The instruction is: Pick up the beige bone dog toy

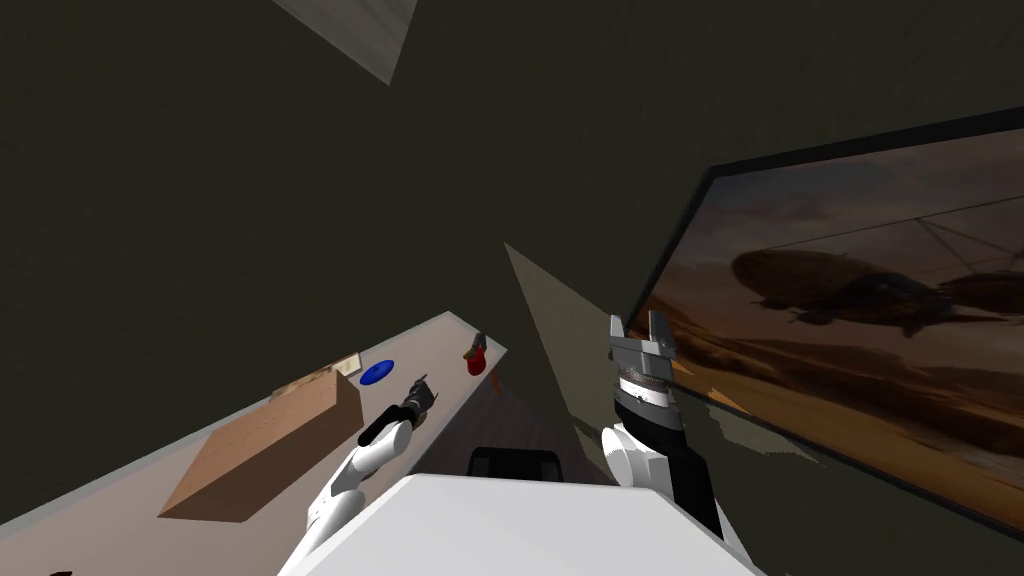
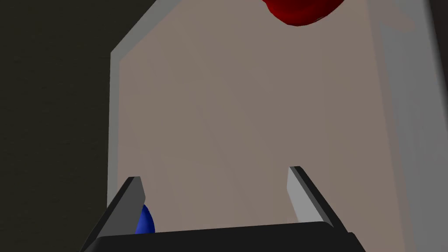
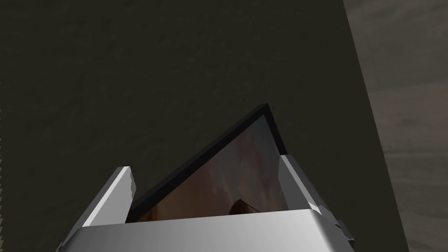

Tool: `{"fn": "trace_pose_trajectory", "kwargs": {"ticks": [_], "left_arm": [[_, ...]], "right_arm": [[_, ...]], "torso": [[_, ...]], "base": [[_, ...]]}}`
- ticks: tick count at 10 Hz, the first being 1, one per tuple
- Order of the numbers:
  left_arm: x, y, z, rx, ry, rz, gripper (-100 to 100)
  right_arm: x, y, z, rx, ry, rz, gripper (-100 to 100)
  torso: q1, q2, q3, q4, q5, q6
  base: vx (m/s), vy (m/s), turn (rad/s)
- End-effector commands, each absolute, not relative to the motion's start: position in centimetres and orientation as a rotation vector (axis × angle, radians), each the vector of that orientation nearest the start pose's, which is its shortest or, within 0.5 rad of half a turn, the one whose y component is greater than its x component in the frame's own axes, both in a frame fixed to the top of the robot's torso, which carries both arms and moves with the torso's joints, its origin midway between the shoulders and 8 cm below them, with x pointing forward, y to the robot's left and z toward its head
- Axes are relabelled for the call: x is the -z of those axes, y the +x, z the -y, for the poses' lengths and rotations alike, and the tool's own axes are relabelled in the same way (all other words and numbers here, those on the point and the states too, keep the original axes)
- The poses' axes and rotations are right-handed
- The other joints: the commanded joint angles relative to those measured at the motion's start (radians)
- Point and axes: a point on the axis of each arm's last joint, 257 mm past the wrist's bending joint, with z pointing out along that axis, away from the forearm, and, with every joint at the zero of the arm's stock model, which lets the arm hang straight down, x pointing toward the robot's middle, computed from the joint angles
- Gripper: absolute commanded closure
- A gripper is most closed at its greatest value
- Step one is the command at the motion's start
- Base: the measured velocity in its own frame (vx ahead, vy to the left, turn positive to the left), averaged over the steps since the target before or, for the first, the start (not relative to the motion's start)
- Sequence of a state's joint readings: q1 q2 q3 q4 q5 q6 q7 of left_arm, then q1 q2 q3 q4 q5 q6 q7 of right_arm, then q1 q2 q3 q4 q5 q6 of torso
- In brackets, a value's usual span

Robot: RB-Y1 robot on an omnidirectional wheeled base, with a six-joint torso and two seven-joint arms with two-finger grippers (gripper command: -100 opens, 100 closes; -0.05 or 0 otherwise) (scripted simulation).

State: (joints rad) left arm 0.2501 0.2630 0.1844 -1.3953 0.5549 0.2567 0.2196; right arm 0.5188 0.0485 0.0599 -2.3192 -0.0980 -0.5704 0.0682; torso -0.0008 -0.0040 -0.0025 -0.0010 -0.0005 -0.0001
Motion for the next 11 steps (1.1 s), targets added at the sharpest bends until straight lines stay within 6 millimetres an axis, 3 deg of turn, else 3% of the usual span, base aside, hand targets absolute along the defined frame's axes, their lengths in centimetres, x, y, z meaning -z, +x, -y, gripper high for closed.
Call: {"fn": "trace_pose_trajectory", "kwargs": {"ticks": [1, 2, 6, 9, 11], "left_arm": [[46.0, 37.3, -43.8, 0.927, -2.209, -0.968, -100], [47.3, 36.7, -44.8, 0.880, -2.250, -0.968, -100], [49.7, 34.9, -45.5, 0.795, -2.334, -0.987, -100], [52.4, 32.4, -47.2, 0.664, -2.441, -0.995, -100], [53.0, 31.7, -47.8, 0.613, -2.480, -1.003, -100]], "right_arm": [[-4.8, 32.2, 27.8, -1.364, 0.665, -0.458, 0], [-4.8, 32.2, 27.8, -1.364, 0.665, -0.458, 0], [-4.8, 32.2, 27.8, -1.364, 0.665, -0.458, 0], [-4.8, 32.2, 27.8, -1.364, 0.665, -0.458, 0], [-4.8, 32.2, 27.8, -1.364, 0.665, -0.458, 0]], "torso": [[0.000, 0.000, 0.000, 0.000, 0.000, 0.000], [0.000, 0.001, 0.000, 0.000, 0.000, 0.000], [0.001, 0.001, 0.001, 0.000, 0.000, 0.000], [0.001, 0.002, 0.001, 0.000, 0.000, 0.000], [0.001, 0.002, 0.001, 0.000, 0.000, 0.000]], "base": [[0.044, -0.026, 0.023], [0.043, -0.018, 0.038], [0.034, -0.014, 0.027], [0.032, -0.013, 0.037], [0.033, -0.009, 0.038]]}}
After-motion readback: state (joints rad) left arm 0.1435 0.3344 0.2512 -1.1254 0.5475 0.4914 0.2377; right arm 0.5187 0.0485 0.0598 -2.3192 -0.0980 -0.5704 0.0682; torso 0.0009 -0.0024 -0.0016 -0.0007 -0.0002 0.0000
